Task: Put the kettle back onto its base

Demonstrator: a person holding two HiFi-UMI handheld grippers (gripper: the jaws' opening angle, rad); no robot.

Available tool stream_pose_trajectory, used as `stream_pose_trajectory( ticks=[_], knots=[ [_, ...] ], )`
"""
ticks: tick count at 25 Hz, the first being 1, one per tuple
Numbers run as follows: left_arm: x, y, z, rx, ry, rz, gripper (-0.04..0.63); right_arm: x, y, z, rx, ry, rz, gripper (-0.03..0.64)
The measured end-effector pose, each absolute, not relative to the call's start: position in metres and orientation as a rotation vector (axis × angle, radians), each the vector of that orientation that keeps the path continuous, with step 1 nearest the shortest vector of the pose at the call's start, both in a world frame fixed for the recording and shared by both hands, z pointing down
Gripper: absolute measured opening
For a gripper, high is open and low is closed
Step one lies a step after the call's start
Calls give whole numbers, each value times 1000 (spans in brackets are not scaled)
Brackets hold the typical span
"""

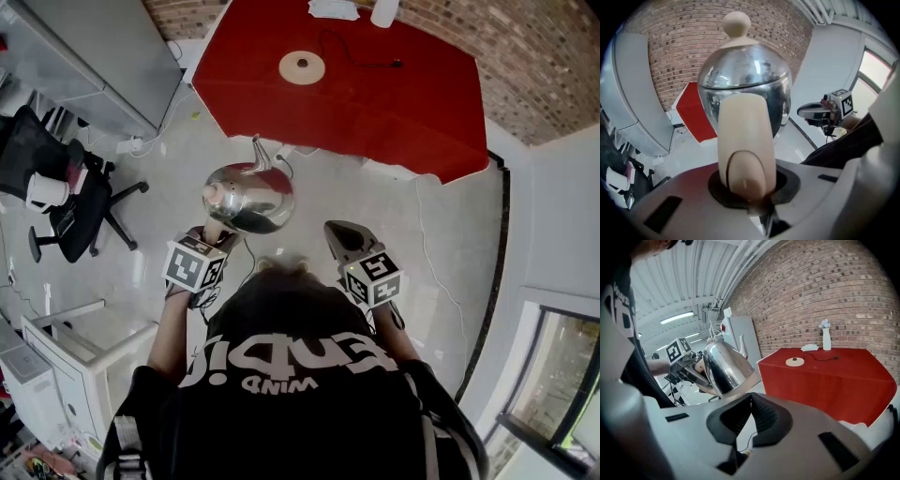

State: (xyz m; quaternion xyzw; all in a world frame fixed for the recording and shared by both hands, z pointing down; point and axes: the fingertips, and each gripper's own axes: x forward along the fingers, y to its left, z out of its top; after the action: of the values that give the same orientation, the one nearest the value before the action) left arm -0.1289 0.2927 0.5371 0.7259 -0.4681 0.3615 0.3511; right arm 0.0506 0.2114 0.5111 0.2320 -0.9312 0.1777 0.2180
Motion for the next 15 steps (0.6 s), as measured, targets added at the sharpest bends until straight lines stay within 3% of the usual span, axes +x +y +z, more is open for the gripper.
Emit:
stream_pose_trajectory(
  ticks=[15],
  knots=[
    [-111, 299, 543, 1863, -1191, 930, 57, 59, 205, 499, 643, -2633, 476, 23]
  ],
)
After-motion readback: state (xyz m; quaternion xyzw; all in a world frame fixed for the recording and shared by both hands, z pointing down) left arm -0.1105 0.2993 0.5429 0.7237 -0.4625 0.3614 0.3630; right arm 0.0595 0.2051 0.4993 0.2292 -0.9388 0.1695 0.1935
